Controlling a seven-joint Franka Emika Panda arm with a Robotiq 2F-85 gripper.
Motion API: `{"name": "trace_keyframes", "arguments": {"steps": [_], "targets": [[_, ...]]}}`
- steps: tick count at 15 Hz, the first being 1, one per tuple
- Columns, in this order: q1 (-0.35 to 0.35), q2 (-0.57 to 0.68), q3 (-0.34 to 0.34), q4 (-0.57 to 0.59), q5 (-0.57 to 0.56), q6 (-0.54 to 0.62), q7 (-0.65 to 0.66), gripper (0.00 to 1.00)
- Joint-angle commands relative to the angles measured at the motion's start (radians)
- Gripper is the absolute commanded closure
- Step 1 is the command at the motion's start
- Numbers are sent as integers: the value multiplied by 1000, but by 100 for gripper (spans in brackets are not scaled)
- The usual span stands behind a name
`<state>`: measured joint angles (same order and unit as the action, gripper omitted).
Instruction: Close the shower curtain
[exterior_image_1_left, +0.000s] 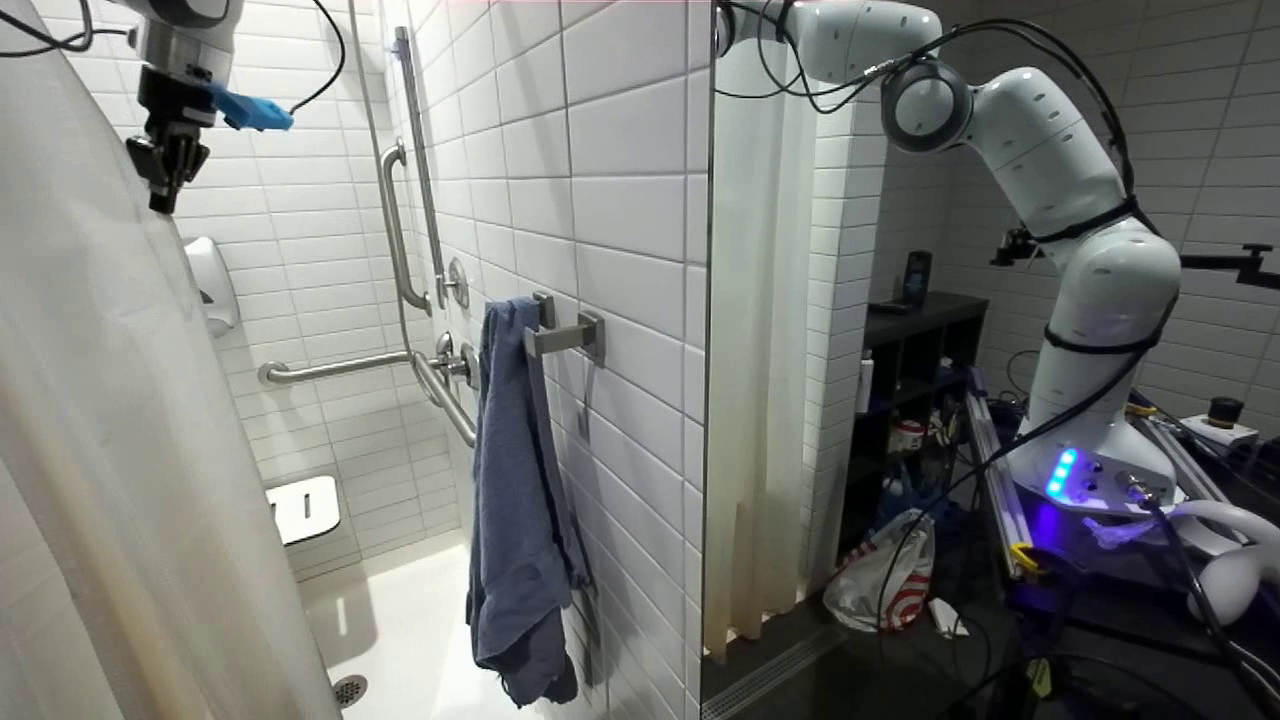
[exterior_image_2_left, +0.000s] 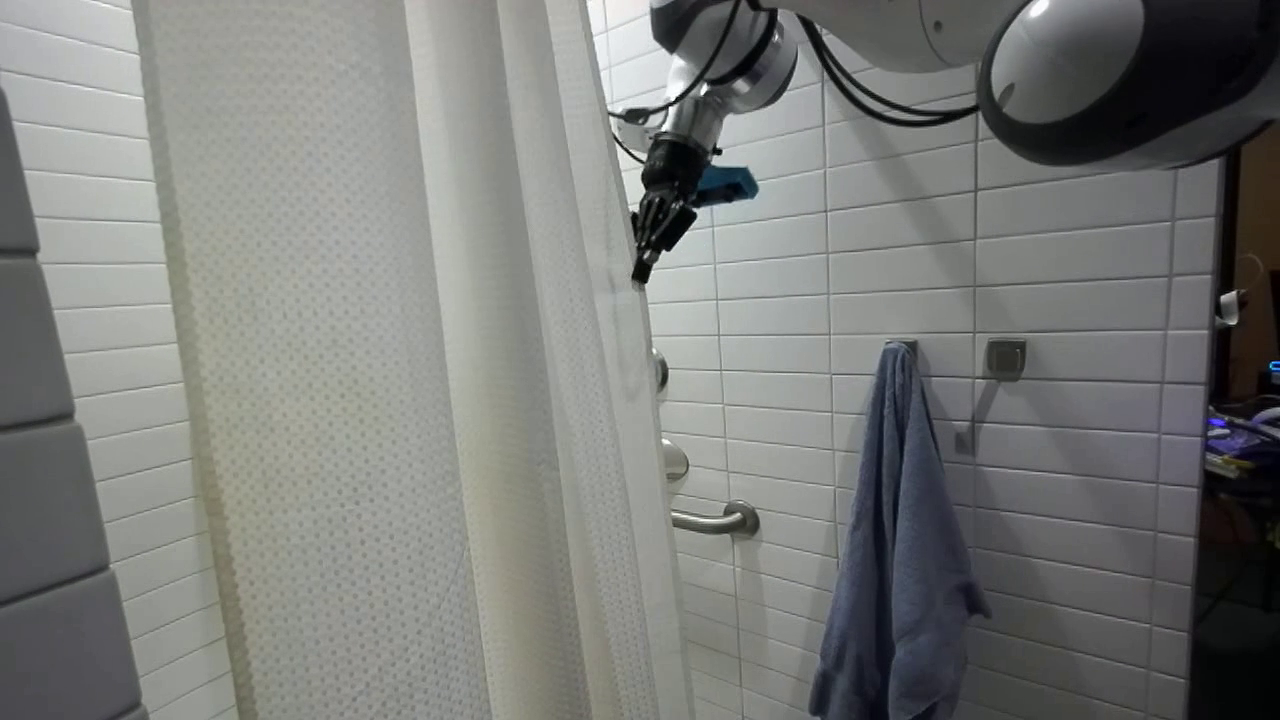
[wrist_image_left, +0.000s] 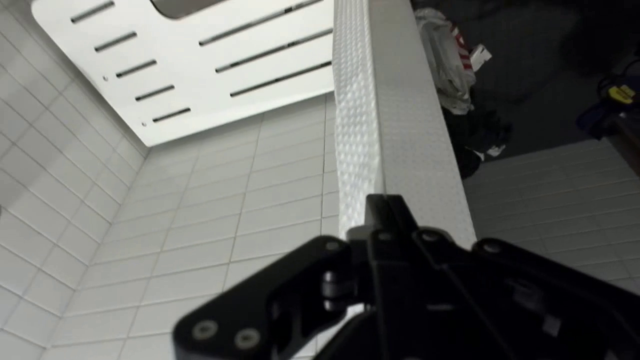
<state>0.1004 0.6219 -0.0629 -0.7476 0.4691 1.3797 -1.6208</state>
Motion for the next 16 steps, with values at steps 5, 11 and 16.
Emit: {"name": "trace_keyframes", "arguments": {"steps": [5,11,16], "targets": [[56,-42,-96,-2,-217,-43,172,100],[57,-40,-145,22,-341,-71,255,100],[46,-35,-190,48,-420,-97,295,100]]}}
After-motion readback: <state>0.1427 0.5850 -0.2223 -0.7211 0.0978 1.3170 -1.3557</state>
